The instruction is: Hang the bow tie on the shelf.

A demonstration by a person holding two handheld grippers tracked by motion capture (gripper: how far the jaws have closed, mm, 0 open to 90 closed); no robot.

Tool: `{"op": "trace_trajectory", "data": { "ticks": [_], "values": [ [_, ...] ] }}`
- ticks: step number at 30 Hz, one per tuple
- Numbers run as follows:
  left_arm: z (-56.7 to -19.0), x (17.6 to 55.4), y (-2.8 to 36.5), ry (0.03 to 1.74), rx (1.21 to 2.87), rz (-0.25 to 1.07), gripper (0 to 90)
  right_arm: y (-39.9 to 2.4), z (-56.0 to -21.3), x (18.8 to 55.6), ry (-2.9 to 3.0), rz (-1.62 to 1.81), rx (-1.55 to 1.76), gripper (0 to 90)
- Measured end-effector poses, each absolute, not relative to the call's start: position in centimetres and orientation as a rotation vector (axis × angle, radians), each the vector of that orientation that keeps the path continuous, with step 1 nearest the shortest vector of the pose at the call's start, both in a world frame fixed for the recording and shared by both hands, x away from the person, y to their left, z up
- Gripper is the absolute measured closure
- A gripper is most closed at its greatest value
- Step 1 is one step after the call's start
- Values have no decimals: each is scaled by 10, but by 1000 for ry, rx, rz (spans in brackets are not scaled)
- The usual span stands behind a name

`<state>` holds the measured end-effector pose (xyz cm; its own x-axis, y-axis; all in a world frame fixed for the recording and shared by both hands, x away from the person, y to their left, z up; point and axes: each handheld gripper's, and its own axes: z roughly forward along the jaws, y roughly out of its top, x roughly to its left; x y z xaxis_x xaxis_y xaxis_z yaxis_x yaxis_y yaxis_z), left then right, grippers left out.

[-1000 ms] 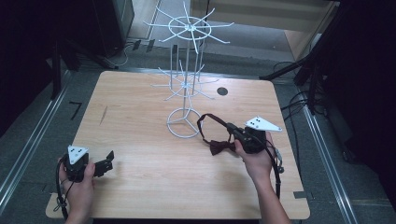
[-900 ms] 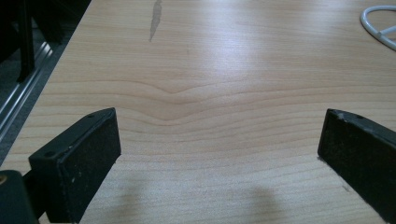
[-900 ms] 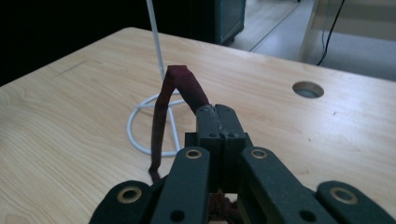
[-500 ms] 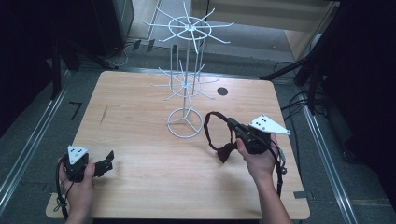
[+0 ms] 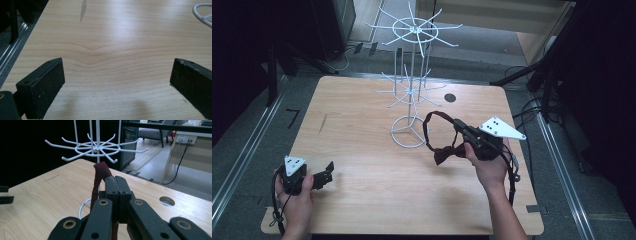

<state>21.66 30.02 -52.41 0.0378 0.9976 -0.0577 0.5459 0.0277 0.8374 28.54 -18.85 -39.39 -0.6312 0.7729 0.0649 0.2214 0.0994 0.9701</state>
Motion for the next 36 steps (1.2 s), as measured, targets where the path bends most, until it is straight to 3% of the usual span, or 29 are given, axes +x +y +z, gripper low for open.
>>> {"op": "trace_trajectory", "data": {
  "ticks": [23,36],
  "values": [
    [-524,214,302,1568,1587,797,2,-180,-383,323,1882,1608,1012,900],
    [-523,211,304,1542,1555,790,2,-170,-413,358,1923,1610,1126,900]
  ]
}}
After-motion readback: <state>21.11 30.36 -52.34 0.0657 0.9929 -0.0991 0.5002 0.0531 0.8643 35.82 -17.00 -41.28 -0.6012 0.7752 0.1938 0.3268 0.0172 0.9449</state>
